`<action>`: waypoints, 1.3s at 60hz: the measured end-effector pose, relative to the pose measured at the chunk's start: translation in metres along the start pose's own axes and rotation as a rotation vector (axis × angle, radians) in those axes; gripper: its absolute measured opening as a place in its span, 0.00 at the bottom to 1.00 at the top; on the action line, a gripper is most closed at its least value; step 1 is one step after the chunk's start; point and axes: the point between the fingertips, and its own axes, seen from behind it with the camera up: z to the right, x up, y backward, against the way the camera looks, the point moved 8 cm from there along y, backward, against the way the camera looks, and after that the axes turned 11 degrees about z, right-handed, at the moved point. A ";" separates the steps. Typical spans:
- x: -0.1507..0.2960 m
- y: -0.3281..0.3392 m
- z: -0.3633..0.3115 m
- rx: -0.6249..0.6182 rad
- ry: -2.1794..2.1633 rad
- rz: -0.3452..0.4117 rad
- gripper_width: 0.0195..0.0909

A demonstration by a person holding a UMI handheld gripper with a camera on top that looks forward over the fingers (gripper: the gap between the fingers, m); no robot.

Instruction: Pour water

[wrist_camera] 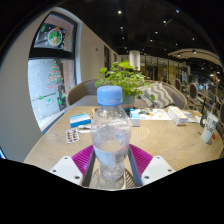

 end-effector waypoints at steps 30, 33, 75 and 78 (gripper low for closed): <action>0.006 -0.004 -0.002 0.037 -0.011 0.024 0.18; 0.012 -0.002 -0.002 0.044 -0.019 0.031 0.18; 0.224 0.031 0.223 0.241 -1.005 0.202 0.17; 0.224 0.028 0.247 0.244 -1.122 0.198 0.17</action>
